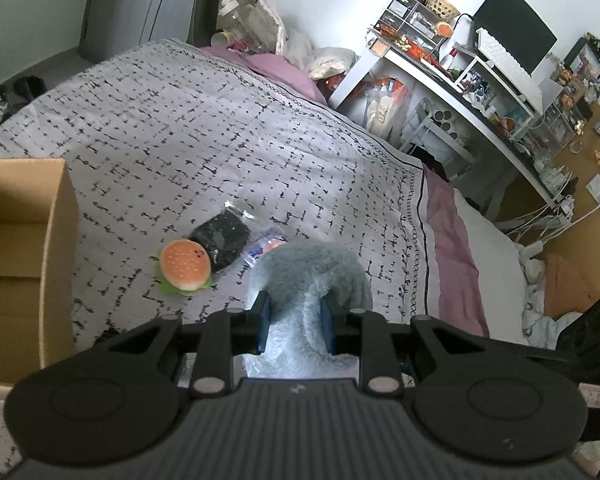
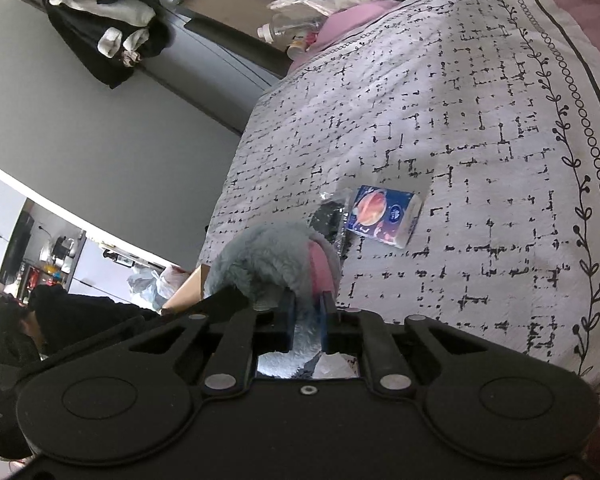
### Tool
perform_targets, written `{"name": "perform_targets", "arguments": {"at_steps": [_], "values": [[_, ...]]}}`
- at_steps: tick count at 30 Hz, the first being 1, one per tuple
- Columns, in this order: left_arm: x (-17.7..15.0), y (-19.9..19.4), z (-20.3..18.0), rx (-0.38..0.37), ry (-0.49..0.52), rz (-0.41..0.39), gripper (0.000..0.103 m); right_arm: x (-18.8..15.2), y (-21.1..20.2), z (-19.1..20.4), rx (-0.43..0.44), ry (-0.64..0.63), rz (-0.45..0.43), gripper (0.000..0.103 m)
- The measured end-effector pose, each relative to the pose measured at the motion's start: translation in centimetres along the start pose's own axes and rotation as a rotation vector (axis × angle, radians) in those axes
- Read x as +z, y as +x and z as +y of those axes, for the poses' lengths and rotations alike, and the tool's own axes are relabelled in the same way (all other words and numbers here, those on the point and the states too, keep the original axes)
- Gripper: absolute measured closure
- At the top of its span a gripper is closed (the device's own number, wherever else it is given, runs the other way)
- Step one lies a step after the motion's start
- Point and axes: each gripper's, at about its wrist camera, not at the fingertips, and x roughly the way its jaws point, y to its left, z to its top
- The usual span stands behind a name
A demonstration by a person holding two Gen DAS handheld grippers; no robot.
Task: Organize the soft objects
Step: 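Lift the plush with both grippers and carry it over the cardboard box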
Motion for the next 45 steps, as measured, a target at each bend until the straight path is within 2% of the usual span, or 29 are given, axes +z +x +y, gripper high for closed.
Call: {"name": "perform_targets", "arguments": {"at_steps": [9,21,36,45], "values": [[-0.2,-1.9,1.2,0.025,0.014,-0.022,0.078,-1.3,0.7,2.4,-0.005,-0.024,-0.008,0.091],[0.3,-4.6,4.6,0.047,-0.016,-0.054,0.078,-3.1,2.4,6.2,0.019,-0.059,-0.010,0.091],[0.8,-7.4,10.3,0.049,-0.090,-0.085,0.078,-5.0,5.8,10.6,0.047,-0.108,0.033,0.091],[0.6,-8.4,15.0,0.061,-0.158,-0.088,0.078,-6.8,8.5,13.1,0.065,-0.157,0.078,0.091]]}}
